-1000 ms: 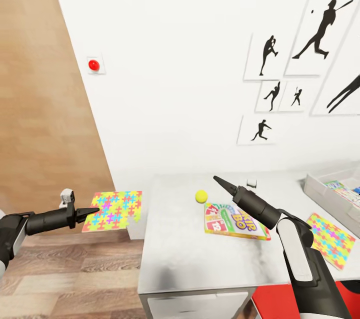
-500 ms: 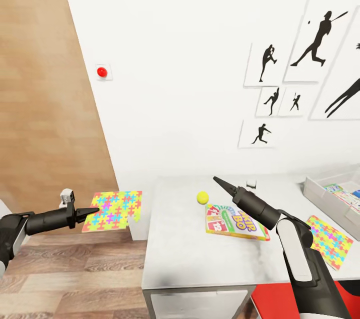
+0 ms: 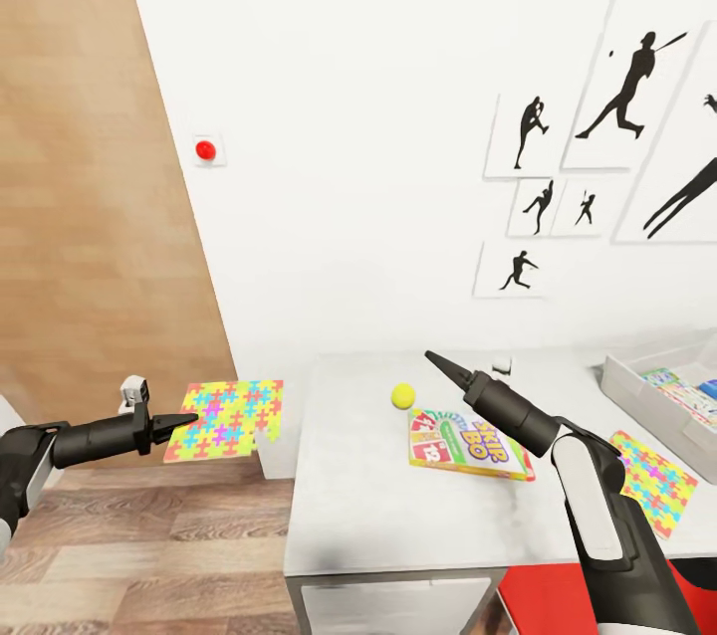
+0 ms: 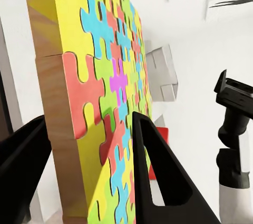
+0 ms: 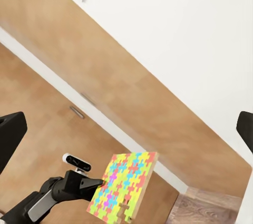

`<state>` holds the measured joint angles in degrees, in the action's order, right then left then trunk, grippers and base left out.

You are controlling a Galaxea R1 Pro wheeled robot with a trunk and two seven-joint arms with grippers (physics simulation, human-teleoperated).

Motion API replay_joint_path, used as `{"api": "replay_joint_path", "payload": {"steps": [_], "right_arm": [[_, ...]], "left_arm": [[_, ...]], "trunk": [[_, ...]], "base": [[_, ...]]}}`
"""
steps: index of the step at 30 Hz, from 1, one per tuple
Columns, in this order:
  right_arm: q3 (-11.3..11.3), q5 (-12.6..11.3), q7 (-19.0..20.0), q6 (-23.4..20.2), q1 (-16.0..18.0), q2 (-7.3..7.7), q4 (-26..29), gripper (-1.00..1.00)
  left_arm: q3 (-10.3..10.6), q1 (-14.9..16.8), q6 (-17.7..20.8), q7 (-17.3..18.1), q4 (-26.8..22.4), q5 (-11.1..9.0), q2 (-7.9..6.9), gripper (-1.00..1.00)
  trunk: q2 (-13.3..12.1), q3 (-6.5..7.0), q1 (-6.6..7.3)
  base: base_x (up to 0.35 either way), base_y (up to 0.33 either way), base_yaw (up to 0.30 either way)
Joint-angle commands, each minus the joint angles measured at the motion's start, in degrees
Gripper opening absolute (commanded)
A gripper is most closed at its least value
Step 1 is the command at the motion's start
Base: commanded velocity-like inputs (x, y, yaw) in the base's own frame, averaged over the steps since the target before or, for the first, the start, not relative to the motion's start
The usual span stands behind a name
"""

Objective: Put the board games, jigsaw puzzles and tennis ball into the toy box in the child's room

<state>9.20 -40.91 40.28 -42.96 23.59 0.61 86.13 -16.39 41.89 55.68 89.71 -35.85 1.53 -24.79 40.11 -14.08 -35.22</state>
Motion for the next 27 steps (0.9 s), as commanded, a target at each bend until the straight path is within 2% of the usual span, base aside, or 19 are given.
{"api": "replay_joint_path", "payload": {"steps": [1,8,21,27], "right_arm": [[0.0,-0.1,0.1,-0.4,0.1,0.0,0.0,1.0],[0.1,0.0,0.4,-0.6,0.1,0.09,-0.1,1.0],[0.3,-0.1,0.6,-0.6,0.1,0.17,-0.5,1.0],[1.8,-0.2,0.6,-0.7,0.1,0.23,-0.5,1.0]], "left_arm": [[0.0,0.0,0.6,0.3,0.0,0.2,-0.03,-1.0],[0.0,0.0,0.6,0.3,0.0,0.2,-0.07,-1.0],[0.0,0.0,0.5,0.3,0.0,0.1,-0.15,-1.0],[0.0,0.0,0.5,0.3,-0.2,0.1,-0.25,-1.0]], "trunk": [[-0.3,0.1,0.21],[-3.2,1.36,1.75],[-8.4,3.69,4.6],[-10.8,4.77,5.92]], "base": [[0.0,0.0,0.0],[-0.01,0.0,-0.092],[-0.165,0.0,-0.27],[-0.025,0.0,-0.28]]}}
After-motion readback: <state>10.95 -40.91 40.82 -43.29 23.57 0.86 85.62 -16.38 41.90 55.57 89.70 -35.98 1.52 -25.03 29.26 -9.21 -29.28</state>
